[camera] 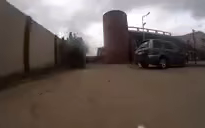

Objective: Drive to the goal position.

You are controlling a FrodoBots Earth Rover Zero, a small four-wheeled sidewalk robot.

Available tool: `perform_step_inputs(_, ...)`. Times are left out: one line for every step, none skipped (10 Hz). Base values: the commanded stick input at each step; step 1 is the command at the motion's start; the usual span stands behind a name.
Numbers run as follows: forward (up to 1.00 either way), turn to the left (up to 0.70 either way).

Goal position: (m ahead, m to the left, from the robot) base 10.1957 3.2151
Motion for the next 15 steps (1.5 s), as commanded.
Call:
perform_step_inputs(1.00, 0.00)
perform_step_inputs(1.00, 0.00)
perform_step_inputs(1.00, 0.00)
perform_step_inputs(1.00, 0.00)
perform_step_inputs(1.00, 0.00)
perform_step_inputs(1.00, 0.00)
perform_step_inputs(1.00, 0.00)
perform_step_inputs(1.00, 0.00)
perform_step_inputs(1.00, 0.00)
perform_step_inputs(1.00, 0.00)
perform_step_inputs(1.00, 0.00)
perform_step_inputs(1.00, 0.00)
perform_step_inputs(1.00, 0.00)
perform_step_inputs(1.00, 0.00)
perform_step_inputs(1.00, 0.00)
